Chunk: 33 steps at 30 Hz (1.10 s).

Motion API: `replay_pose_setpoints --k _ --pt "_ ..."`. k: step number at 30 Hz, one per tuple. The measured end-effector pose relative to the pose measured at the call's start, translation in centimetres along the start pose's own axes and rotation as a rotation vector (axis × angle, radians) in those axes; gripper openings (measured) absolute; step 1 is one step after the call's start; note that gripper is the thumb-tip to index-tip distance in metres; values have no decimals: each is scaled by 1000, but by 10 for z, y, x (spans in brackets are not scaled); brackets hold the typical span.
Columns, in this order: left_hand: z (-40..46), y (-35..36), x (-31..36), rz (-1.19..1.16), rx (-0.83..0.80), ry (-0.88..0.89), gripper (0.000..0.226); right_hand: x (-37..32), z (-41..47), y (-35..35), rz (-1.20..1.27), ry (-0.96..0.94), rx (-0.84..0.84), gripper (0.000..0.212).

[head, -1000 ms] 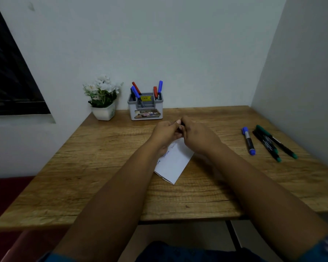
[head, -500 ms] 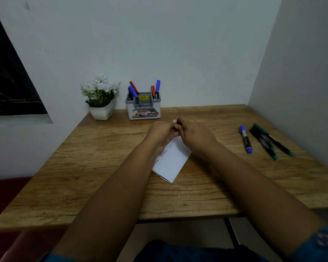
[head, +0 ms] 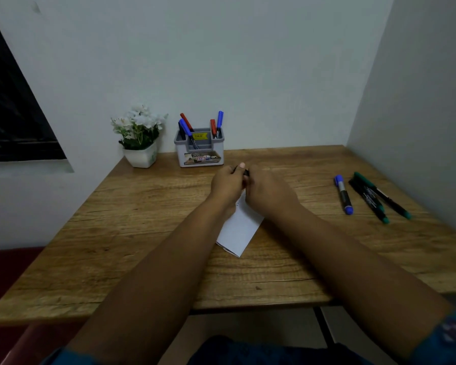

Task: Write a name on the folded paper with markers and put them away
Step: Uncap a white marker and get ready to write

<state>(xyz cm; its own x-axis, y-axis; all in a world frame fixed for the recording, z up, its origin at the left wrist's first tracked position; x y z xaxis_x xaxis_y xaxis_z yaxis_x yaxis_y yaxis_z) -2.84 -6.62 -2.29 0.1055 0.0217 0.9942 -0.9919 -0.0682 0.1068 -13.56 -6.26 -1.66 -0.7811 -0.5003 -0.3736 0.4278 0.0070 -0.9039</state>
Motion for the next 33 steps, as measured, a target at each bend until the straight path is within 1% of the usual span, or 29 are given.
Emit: replay_pose_setpoints --k 2,3,5,6,9,11,12,13,14,16,17,19,20,21,22,23,26,28,30,33 --pt "2 -5 2 67 39 10 25 3 0 0 -74 -16 14 24" --pt "2 -7 5 49 46 3 24 4 -1 1 -113 -8 1 25" --pt "2 -13 11 -69 54 -30 24 6 0 4 -117 36 -65 27" --pt "3 -17 13 -132 65 -47 24 7 0 5 -86 52 -105 32" --pt "-3 -32 22 -228 39 -61 22 11 0 2 145 18 -164 49" --pt "-7 -45 27 -249 -27 -69 18 18 -2 -8 316 -27 -173 53" --pt "-9 -51 30 -224 -74 -90 16 22 -4 -13 391 -44 -160 51" --pt "-12 -57 33 -154 -133 -113 13 26 -6 -18 479 -54 -139 45" --pt "-14 -62 35 -40 -210 -140 11 28 -8 -22 595 -61 -118 34" --pt "-17 -73 35 282 -394 -186 16 29 -11 -28 947 -33 -110 12" --pt "-18 -76 34 444 -489 -217 20 28 -12 -30 1174 -11 -134 11" --pt "-25 -79 34 724 -679 -306 27 27 -11 -32 1622 -3 -206 20" --pt "-27 -79 34 855 -758 -340 34 26 -12 -32 1786 -20 -247 25" --pt "-27 -79 34 964 -813 -360 44 25 -12 -32 1877 -41 -294 30" --pt "-28 -80 34 1035 -841 -367 53 23 -14 -31 1888 -54 -341 33" --pt "-27 -80 33 1073 -856 -369 59 22 -15 -29 1832 -50 -376 34" --pt "-23 -81 30 1138 -839 -356 67 17 -20 -19 1504 0 -418 22" --pt "-22 -79 28 1184 -794 -325 67 15 -22 -12 1332 7 -397 23" --pt "-22 -75 26 1195 -761 -284 62 12 -23 -10 1203 -26 -401 21" --pt "-20 -72 24 1174 -753 -254 35 4 -26 -6 1096 -73 -470 11"
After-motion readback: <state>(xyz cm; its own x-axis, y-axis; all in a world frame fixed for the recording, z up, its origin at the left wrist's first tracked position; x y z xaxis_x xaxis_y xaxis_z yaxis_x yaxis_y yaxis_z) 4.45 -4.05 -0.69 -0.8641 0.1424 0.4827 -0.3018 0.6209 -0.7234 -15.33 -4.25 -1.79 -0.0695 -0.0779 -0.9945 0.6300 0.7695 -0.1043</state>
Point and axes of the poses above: each hand's wrist, its own z-axis towards the middle knuckle, its own y-axis out of the palm, x = y × z, the point moved 1 cm from there along z, towards the middle knuckle, and after that the axes turned 13 degrees about -x, right-handed, at the moved point
